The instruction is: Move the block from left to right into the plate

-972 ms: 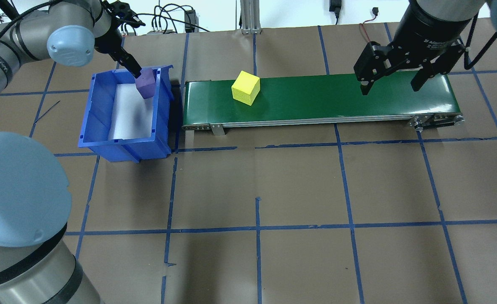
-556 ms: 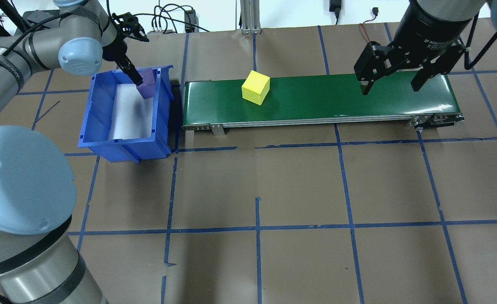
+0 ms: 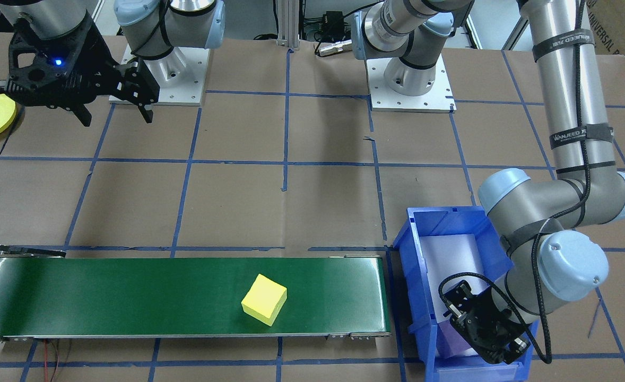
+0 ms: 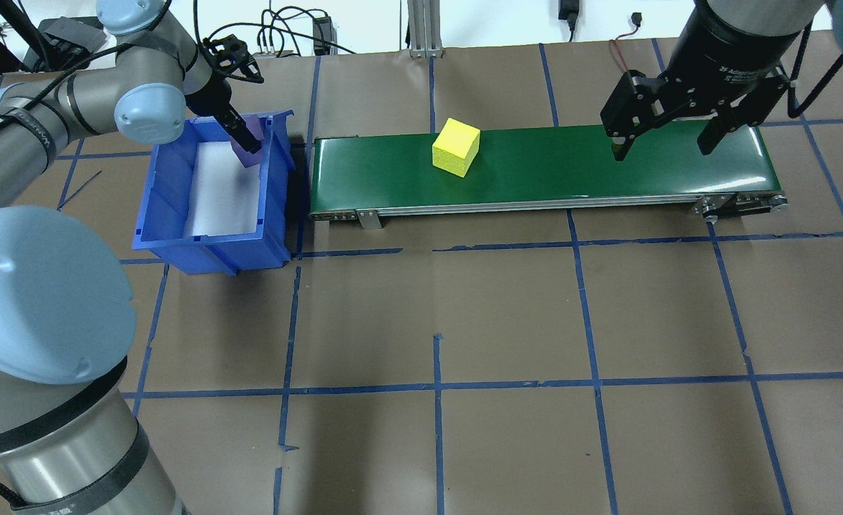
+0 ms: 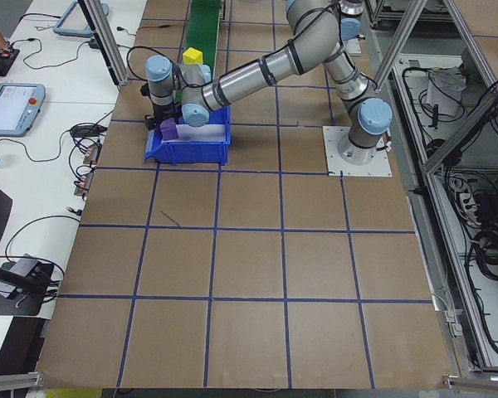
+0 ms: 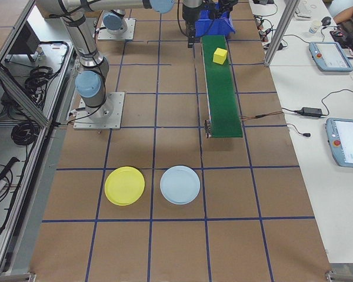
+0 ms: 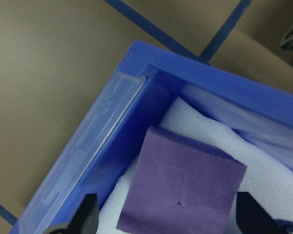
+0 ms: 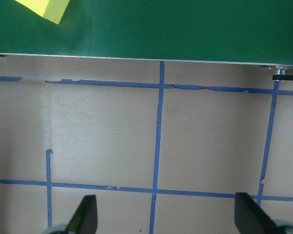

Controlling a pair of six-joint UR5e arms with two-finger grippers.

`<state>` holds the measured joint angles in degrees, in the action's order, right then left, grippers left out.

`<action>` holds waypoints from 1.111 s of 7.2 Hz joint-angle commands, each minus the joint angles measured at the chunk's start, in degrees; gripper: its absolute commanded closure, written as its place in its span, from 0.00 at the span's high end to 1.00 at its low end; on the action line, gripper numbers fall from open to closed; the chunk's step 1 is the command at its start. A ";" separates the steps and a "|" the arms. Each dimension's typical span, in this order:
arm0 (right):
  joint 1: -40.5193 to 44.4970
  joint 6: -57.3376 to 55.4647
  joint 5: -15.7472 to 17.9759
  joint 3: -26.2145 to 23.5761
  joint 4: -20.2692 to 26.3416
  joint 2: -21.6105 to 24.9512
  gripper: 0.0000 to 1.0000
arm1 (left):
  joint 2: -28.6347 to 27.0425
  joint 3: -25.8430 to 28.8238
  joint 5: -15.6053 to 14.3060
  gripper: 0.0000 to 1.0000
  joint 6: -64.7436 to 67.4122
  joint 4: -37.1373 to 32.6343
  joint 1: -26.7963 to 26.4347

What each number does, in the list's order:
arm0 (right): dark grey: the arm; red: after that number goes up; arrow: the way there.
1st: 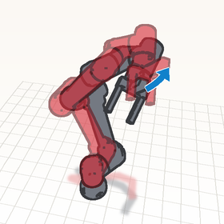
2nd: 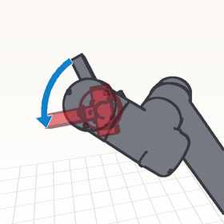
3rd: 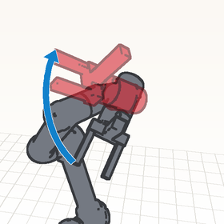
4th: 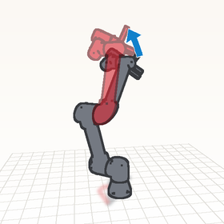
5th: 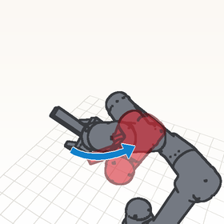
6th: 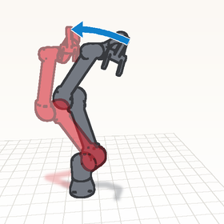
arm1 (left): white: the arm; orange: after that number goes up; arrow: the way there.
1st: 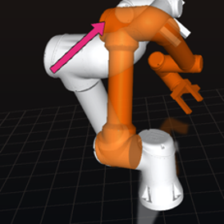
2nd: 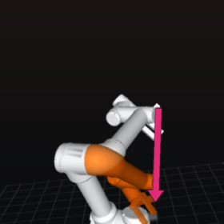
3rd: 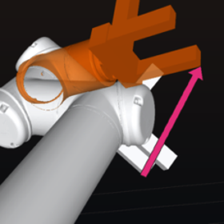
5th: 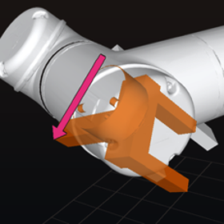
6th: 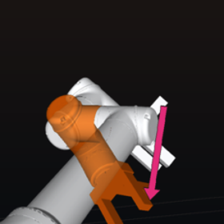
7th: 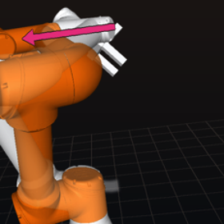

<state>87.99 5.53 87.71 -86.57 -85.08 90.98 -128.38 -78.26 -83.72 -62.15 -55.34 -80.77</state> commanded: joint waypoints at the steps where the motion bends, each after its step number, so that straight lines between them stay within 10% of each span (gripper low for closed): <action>1: 0.07 -0.08 0.00 0.00 0.00 -0.01 1.00 | -0.29 -0.05 0.58 0.57 -0.16 0.94 0.00; 2: -0.01 -0.08 0.00 0.00 0.00 -0.01 1.00 | 0.06 0.12 0.58 0.37 0.01 0.67 -0.09; 8: -0.02 -0.17 0.00 0.00 0.00 -0.01 1.00 | 19.02 -2.86 -4.61 0.36 16.06 -15.38 -0.44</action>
<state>87.98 5.36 87.71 -86.57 -85.08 90.97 -113.33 -80.73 -87.55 -50.14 -66.37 -80.92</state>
